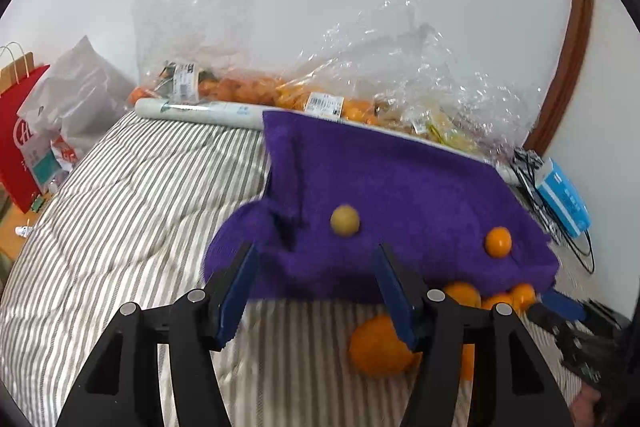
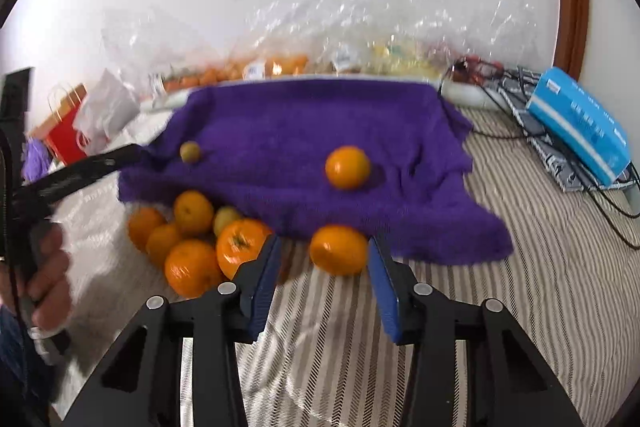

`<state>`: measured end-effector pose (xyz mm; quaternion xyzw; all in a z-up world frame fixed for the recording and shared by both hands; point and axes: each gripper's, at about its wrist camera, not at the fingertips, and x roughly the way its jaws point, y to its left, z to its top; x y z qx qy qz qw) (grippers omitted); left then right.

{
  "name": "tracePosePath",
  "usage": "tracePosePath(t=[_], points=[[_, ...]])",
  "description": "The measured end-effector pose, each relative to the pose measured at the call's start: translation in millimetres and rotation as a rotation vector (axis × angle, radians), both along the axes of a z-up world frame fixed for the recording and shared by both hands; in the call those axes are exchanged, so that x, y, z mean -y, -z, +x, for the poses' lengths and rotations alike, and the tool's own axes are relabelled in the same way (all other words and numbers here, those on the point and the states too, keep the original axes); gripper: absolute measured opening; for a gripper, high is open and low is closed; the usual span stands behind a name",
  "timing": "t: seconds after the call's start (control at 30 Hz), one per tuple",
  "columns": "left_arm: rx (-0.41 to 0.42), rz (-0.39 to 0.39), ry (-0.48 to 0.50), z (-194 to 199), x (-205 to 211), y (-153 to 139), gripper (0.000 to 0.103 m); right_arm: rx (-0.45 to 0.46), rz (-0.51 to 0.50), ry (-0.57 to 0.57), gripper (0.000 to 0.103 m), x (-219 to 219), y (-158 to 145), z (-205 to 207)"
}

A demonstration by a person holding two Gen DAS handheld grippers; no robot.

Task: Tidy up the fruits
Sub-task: 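Withdraw both tools and move the right tool around another orange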

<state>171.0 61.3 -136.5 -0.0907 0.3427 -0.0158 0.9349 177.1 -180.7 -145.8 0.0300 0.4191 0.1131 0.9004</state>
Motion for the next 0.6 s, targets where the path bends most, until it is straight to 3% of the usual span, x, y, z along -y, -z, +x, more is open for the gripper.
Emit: tracePosePath(t=[0.33,0.6], points=[[-0.024,-0.016,0.056,-18,-1,8,0.058,-0.089,-0.034,0.042,0.04,-2,24,24],[-0.088,-0.019,0.178,-14,19,20,0.058,-0.023,-0.053,0.028,0.037,2,14,8]])
